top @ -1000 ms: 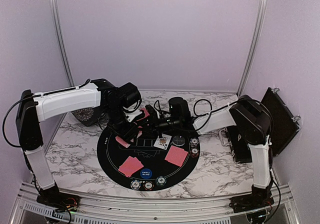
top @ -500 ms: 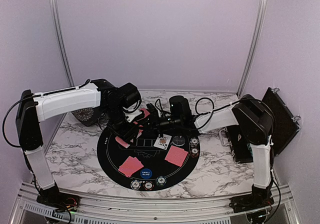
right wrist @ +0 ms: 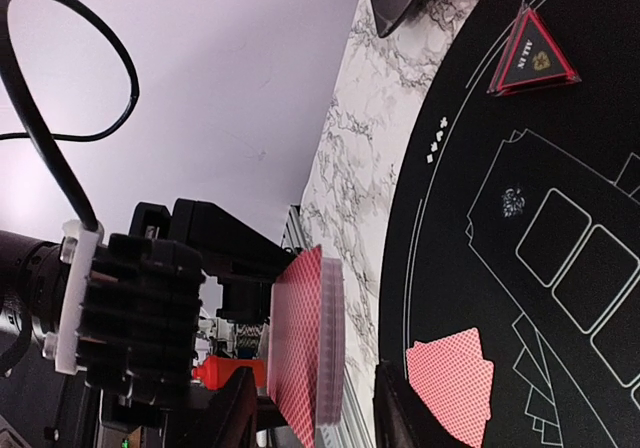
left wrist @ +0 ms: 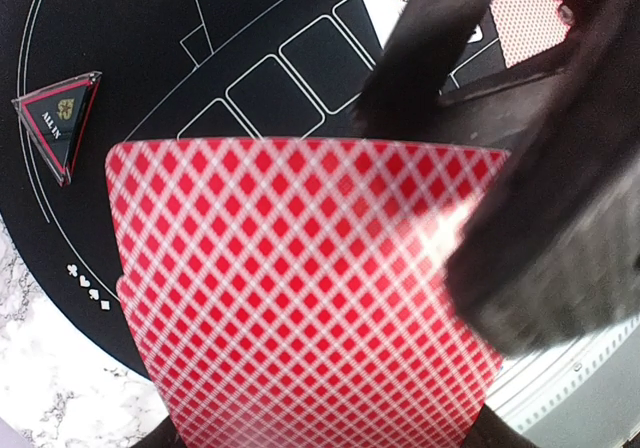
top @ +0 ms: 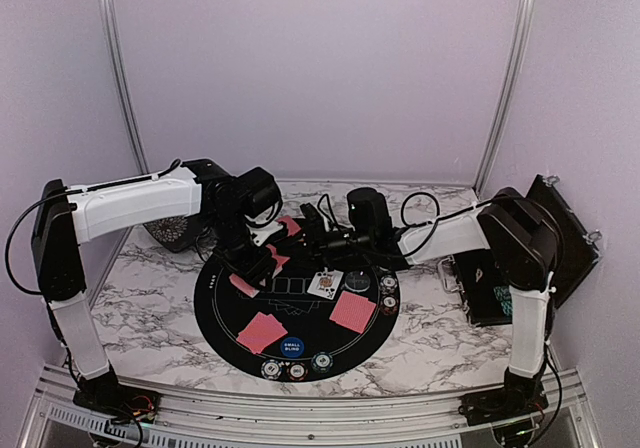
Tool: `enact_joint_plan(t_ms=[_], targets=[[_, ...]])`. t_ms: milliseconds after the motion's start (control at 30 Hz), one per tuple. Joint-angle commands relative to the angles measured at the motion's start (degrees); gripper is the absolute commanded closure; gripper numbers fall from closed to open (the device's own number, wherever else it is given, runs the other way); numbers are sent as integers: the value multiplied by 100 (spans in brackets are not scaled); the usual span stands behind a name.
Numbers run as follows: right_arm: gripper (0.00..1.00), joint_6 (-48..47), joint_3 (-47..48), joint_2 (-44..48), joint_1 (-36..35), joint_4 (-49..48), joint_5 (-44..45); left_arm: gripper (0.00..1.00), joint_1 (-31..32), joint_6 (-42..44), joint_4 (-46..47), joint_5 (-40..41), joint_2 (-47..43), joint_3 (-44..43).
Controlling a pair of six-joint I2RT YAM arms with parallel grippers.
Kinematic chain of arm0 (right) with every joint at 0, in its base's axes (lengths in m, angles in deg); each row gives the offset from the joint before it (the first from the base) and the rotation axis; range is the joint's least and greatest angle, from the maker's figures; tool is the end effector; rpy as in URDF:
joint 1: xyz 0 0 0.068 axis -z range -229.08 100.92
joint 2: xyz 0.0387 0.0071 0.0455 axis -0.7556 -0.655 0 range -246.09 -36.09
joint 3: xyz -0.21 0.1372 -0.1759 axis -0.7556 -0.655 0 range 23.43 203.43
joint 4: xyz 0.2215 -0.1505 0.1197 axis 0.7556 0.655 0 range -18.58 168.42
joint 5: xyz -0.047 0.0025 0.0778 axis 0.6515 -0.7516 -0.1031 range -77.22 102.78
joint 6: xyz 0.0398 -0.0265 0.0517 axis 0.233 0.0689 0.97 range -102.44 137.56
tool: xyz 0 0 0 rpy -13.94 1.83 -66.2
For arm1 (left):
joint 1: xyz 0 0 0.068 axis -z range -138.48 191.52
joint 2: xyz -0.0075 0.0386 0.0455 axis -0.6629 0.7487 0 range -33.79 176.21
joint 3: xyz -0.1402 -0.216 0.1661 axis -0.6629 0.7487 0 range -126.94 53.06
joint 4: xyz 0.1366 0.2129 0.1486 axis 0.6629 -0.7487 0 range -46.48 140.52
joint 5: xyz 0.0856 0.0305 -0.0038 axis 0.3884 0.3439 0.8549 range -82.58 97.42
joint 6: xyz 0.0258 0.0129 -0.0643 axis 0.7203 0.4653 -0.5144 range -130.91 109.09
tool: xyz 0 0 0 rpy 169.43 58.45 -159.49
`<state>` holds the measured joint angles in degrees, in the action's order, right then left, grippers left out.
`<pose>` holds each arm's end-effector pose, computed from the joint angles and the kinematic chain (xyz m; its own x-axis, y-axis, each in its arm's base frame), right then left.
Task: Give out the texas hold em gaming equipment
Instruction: Pick up the poker card from the face-down deck piles.
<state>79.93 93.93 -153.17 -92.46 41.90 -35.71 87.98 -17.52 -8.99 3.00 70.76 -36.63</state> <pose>0.3326 0.3736 0.1853 -0.9632 -0.1023 -0.2487 -0.2635 0.1740 0.9488 0.2829 -0.3041 0.2623 -0.7439 0.6160 -0.2592 0.6557 0.7477 -0.1047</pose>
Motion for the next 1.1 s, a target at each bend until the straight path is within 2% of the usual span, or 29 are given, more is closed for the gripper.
enact_joint_plan(t_ms=[0,367,600,1067], targets=[[62,-5,-120,268,72,-63,19,43,-36,-33,-53,49,-146,39],[70,135,-195,306,63,-175,-43,43,-49,-40,-49,47,-133,31],[79,247,-174,265,38,-303,-106,43,-49,-42,-52,36,-115,22],[88,350,-190,186,-1,-412,-206,43,-50,-35,-37,35,-92,30]])
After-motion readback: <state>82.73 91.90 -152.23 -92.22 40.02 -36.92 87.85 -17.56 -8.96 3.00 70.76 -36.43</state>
